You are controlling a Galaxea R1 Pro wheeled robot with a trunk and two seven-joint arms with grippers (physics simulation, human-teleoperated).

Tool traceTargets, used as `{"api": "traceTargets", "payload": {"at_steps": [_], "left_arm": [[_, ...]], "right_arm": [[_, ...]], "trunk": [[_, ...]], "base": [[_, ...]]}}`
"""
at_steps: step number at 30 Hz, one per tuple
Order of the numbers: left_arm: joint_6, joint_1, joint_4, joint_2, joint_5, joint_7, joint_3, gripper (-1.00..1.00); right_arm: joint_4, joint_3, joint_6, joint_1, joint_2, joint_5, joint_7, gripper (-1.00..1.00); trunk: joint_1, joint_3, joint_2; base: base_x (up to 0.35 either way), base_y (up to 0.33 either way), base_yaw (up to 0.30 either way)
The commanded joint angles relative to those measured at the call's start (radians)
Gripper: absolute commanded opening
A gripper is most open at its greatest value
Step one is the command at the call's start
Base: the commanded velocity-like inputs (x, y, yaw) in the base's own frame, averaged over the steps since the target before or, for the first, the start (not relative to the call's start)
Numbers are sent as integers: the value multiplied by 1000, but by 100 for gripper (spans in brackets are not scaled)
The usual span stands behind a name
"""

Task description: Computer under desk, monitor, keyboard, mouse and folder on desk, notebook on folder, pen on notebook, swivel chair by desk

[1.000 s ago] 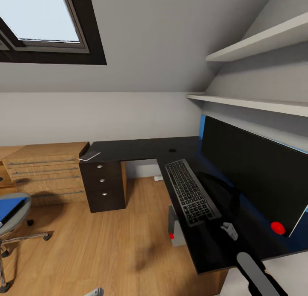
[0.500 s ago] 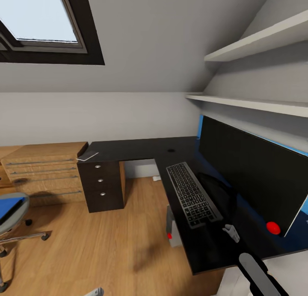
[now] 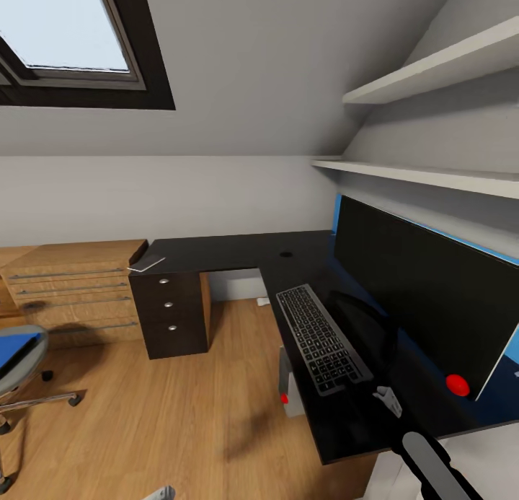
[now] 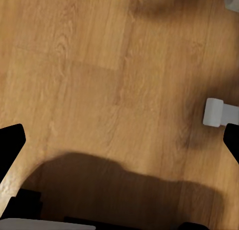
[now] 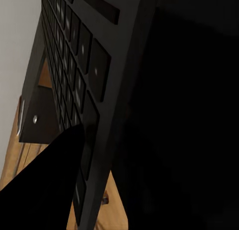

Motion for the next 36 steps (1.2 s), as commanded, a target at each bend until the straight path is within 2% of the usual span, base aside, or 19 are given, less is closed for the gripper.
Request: {"api": "traceTargets", "payload": {"at_steps": [1, 20, 36], "left_arm": [[6, 0, -1, 1, 9, -2, -3, 100], [6, 0, -1, 1, 9, -2, -3, 100], [6, 0, -1, 1, 9, -2, -3, 100]], "right_arm": [[0, 1, 1, -1, -1, -6, -1, -100], [19, 2, 0, -1, 3, -8, -2, -100], [33, 3, -7, -1, 22, -18, -1, -100]], "trunk": [[0, -1, -1], [0, -1, -1], [0, -1, -1]], "base": [[0, 0, 0], [40, -51, 0], [0, 0, 0]]}}
